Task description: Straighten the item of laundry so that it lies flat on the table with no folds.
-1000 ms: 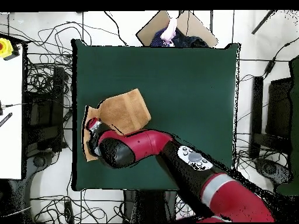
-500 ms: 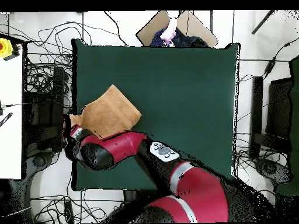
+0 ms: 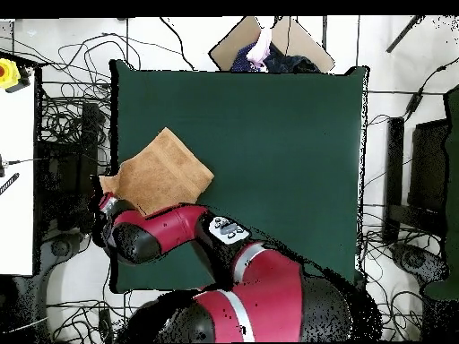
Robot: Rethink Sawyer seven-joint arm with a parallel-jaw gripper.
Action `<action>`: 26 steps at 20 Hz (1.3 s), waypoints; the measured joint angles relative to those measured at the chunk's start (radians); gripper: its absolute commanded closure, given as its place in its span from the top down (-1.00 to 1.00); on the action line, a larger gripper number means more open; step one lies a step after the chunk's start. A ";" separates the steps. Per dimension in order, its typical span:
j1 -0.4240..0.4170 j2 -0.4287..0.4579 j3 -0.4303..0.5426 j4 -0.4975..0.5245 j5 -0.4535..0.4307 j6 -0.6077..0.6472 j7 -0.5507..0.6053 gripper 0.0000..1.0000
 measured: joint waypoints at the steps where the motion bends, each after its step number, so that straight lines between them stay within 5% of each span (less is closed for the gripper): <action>1: 0.005 0.004 -0.006 -0.002 0.002 -0.003 0.000 -1.00; 11: 0.034 0.011 -0.045 -0.019 0.008 -0.007 0.000 -1.00; 12: 0.045 0.011 -0.058 -0.026 0.008 -0.007 0.000 1.00; 26: 0.079 0.011 -0.093 -0.054 0.008 -0.007 0.000 1.00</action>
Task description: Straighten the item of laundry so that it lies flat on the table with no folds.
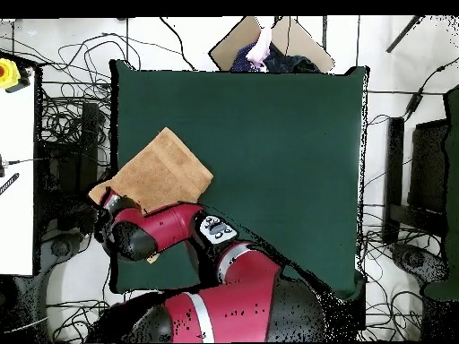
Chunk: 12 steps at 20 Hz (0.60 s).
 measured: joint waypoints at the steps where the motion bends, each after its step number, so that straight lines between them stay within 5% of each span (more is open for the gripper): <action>1: 0.000 0.000 0.000 -0.001 0.001 0.000 0.000 1.00; 12: 0.057 -0.050 -0.076 -0.002 0.084 0.034 0.000 1.00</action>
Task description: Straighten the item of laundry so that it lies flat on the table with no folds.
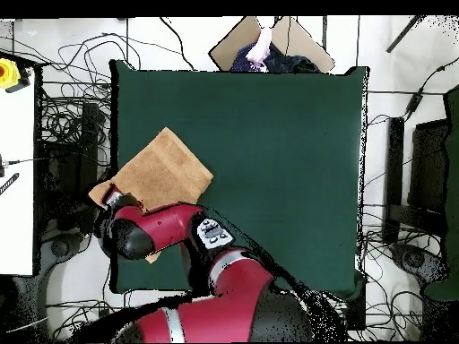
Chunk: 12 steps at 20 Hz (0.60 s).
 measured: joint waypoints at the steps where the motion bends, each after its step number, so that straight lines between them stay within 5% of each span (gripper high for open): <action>1: 0.015 -0.015 -0.019 0.000 0.014 0.020 0.000 1.00; 12: 0.209 -0.120 -0.249 -0.057 0.087 0.245 0.000 1.00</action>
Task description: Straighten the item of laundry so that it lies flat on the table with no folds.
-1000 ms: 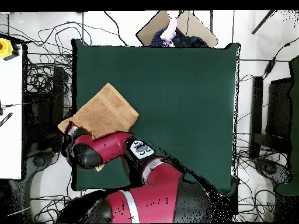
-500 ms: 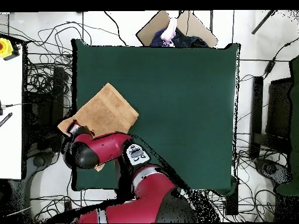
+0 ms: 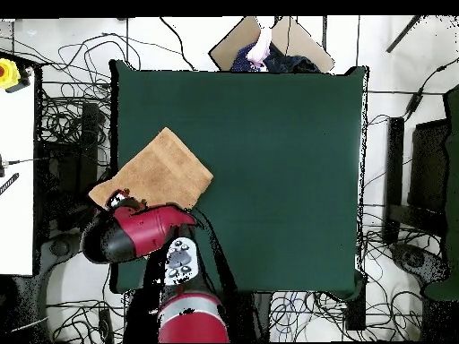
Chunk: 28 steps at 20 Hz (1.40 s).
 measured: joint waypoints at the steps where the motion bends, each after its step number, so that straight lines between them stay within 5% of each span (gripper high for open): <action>1: 0.011 0.000 -0.013 -0.008 0.000 0.004 0.000 1.00; 16: 0.071 0.198 -0.164 -0.156 0.013 -0.029 0.000 1.00; 28: 0.068 0.212 -0.167 -0.157 0.013 -0.028 0.000 1.00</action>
